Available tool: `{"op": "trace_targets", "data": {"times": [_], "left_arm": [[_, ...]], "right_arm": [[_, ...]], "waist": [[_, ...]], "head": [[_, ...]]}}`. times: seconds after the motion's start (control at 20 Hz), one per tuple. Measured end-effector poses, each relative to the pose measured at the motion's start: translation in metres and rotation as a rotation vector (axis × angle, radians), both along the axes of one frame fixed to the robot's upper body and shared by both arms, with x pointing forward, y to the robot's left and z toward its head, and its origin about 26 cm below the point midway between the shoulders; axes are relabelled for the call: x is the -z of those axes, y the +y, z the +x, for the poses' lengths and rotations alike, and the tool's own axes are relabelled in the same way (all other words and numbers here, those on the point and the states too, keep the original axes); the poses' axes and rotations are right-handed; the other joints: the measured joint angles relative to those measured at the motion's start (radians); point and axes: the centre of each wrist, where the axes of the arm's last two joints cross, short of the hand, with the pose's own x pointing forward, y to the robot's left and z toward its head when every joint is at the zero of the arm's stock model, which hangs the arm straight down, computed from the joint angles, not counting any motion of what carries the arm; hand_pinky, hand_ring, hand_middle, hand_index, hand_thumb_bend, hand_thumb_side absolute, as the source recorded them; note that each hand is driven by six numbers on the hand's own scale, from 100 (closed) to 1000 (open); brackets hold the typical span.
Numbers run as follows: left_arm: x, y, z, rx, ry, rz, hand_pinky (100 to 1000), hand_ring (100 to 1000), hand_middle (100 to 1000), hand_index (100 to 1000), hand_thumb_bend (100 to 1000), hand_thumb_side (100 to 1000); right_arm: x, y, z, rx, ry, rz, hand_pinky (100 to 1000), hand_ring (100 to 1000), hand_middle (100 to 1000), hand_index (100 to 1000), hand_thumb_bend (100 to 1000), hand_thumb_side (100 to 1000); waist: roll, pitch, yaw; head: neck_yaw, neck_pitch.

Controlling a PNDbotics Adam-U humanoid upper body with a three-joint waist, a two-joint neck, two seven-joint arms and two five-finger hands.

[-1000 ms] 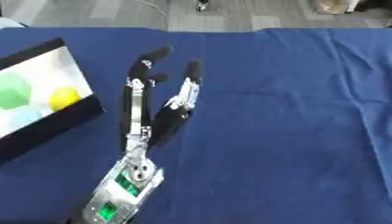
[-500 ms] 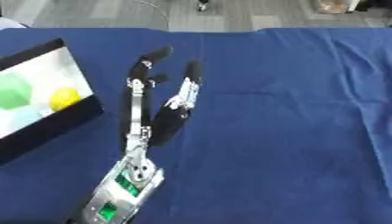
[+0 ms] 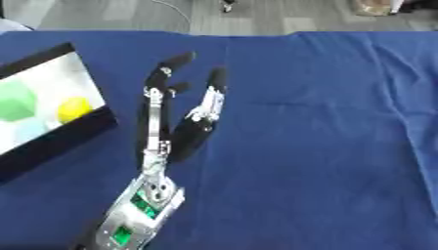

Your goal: Pick up the objects with one hand, pass them to the other hand, and then place them into the box on the other side of the table.

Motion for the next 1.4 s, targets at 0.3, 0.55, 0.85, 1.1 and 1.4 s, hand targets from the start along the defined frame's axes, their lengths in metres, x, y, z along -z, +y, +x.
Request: {"op": "trace_targets", "data": {"times": [0.3,0.55,0.85,1.1,1.4], "left_arm": [[-0.0006,0.0,-0.0003,0.001,-0.002,-0.001,739,928,746,783,420,601],[-0.0006,0.0,-0.0003,0.001,-0.002,-0.001,739,929,746,782,419,600],[-0.0007,0.0,-0.0003,0.001,-0.002,-0.001,739,928,746,779,418,600],[-0.0007,0.0,-0.0003,0.001,-0.002,-0.001,740,927,745,773,423,597],[-0.0007,0.0,-0.0003,0.003,-0.004,-0.001,738,925,743,771,428,595]], "right_arm": [[0.0002,-0.0001,-0.0001,0.0,0.001,0.0,600,577,586,807,100,836],[0.0005,-0.0002,-0.0004,0.001,0.002,0.0,600,577,585,807,100,835],[0.0013,-0.0005,-0.001,0.002,0.004,0.0,599,576,583,807,100,836],[0.0013,-0.0006,-0.001,0.002,0.004,0.0,599,576,582,808,100,835],[0.0013,-0.0006,-0.001,0.002,0.004,0.0,600,576,583,810,100,834]], "waist": [[0.0,0.0,0.0],[0.0,0.0,0.0],[0.0,0.0,0.0],[0.0,0.0,0.0],[0.0,0.0,0.001]], "head": [[0.001,0.0],[0.002,0.0],[0.002,0.0],[0.003,0.0],[0.003,0.0]]}}
